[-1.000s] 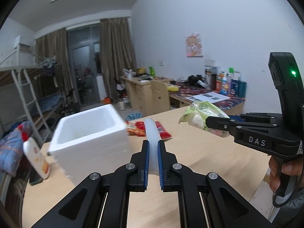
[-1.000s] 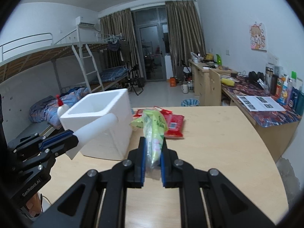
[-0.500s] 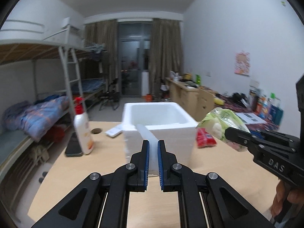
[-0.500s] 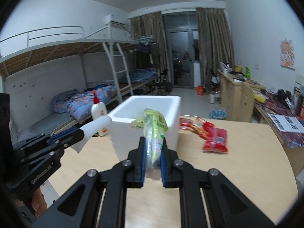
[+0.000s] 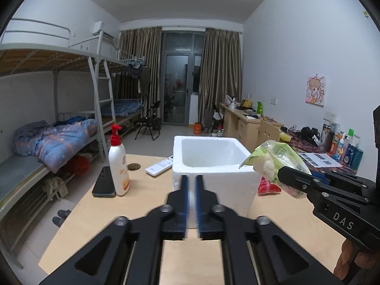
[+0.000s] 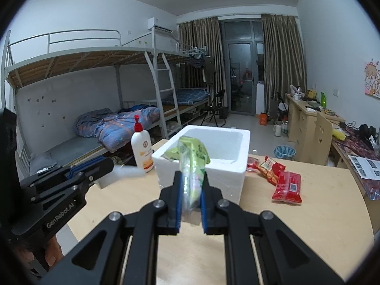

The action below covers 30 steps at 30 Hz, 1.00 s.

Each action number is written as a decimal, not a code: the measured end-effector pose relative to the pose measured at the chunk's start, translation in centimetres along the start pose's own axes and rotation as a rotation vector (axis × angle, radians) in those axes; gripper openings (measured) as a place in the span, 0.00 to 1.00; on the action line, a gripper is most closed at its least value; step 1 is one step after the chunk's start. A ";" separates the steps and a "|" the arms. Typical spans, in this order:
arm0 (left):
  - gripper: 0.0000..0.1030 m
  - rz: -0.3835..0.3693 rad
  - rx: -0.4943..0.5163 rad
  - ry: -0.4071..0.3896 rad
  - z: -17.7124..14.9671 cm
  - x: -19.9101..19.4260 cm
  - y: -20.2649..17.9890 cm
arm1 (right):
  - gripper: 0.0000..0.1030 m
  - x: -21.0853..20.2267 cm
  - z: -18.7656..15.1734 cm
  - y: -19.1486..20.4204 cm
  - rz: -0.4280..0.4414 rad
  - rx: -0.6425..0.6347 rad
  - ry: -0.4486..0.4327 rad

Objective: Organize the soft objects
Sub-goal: 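Lift and carry the foam tube and wipes pack with both tools toward the foam box, then lower the wipes pack into the box and open the right tool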

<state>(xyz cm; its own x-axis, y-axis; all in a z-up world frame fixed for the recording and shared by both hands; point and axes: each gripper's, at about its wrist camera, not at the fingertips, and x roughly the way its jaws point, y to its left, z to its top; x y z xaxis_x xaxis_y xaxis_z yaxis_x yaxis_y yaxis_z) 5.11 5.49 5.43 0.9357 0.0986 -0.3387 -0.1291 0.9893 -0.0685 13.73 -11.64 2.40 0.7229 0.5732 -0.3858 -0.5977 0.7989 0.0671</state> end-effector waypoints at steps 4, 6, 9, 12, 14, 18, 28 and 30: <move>0.03 -0.009 0.011 -0.018 1.0 0.3 -0.2 | 0.15 -0.1 0.7 -0.3 -0.016 0.006 -0.009; 0.02 -0.002 0.012 -0.034 1.3 0.5 -0.2 | 0.15 0.2 1.1 -0.5 -0.020 0.008 -0.010; 0.02 -0.017 0.023 -0.010 1.5 1.4 -0.3 | 0.15 0.5 1.0 -0.7 -0.024 0.012 -0.001; 0.02 -0.018 0.034 -0.022 1.4 1.7 -0.2 | 0.15 0.8 1.0 -0.6 -0.026 0.012 0.002; 0.02 -0.039 0.032 -0.008 1.5 2.1 0.0 | 0.15 1.3 1.1 -0.4 -0.022 0.010 0.008; 0.02 -0.036 0.030 -0.005 1.7 2.7 0.4 | 0.15 2.1 1.7 -0.4 -0.023 0.009 0.016; 0.02 -0.116 0.078 0.087 0.1 3.9 0.3 | 0.15 3.7 3.2 -0.7 -0.033 0.000 0.029; 0.02 -0.121 0.080 0.088 -0.1 3.9 0.3 | 0.15 4.1 3.5 -0.7 -0.036 -0.009 0.033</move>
<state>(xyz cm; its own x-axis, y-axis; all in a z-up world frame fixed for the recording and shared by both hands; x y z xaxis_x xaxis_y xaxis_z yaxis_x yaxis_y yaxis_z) 8.70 6.21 4.00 0.9100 -0.0279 -0.4136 0.0125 0.9991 -0.0399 18.35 -9.21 3.97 0.7323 0.5376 -0.4179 -0.5745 0.8173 0.0447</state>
